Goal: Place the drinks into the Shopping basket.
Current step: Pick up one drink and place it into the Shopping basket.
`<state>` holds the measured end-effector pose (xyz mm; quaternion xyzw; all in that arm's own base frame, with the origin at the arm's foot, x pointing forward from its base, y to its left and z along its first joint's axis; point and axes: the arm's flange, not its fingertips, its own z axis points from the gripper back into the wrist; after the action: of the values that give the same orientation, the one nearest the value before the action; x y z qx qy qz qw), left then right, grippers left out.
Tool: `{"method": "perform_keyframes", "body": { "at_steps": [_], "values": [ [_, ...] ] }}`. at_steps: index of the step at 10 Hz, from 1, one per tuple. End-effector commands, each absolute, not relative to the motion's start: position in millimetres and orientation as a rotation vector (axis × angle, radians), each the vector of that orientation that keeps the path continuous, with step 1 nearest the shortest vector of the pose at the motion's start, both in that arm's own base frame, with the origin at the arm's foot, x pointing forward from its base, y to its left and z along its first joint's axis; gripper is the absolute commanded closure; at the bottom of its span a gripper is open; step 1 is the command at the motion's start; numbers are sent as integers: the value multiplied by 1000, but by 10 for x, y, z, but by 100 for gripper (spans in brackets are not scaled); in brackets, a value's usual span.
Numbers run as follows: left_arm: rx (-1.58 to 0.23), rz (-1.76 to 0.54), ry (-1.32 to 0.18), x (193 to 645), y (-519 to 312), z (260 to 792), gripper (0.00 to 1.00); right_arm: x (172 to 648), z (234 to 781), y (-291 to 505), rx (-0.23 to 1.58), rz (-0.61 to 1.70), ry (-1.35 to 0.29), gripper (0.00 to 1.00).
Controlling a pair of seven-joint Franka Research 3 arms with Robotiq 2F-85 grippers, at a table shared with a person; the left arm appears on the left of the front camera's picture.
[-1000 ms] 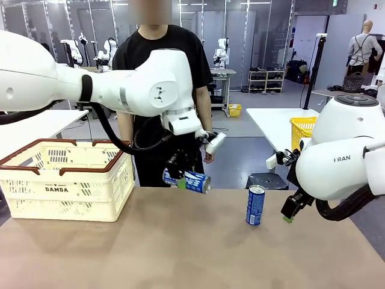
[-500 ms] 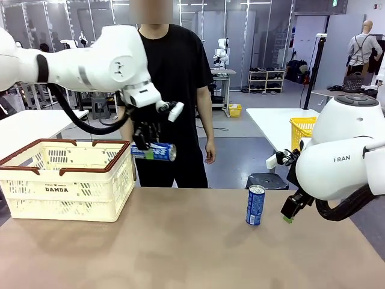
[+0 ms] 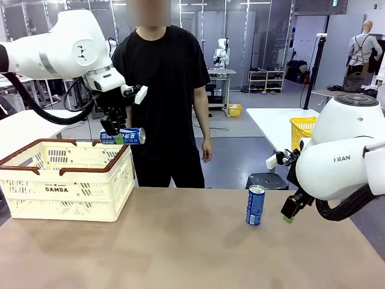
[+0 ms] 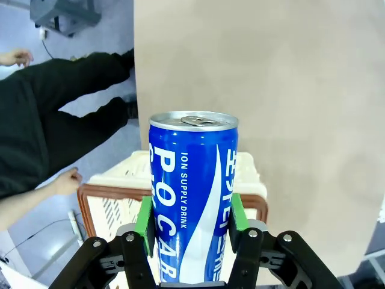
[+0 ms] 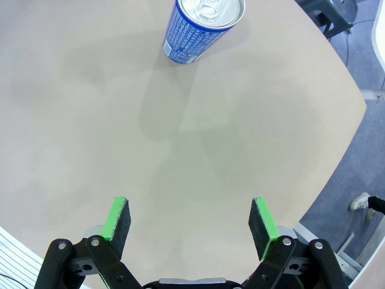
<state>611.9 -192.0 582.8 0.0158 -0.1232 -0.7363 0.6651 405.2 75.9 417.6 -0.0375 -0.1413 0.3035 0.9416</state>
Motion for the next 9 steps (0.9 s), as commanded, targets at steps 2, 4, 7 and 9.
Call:
{"method": "perform_keyframes", "body": {
  "at_steps": [2, 4, 7, 9],
  "values": [
    [36, -1663, -278, 6119, -1920, 5828, 43, 4043, 4167, 749, -76, 616, -286, 1],
    [36, -1663, -278, 6119, -1920, 5828, 43, 4043, 4167, 749, -76, 616, -286, 1],
    [28, -1707, -313, 6205, -1907, 5722, 43, 4043, 4167, 749, -76, 616, -286, 1],
    [21, -1693, -400, 6425, -1641, 5670, 43, 4043, 4167, 749, -76, 616, -286, 1]
  ]
}}
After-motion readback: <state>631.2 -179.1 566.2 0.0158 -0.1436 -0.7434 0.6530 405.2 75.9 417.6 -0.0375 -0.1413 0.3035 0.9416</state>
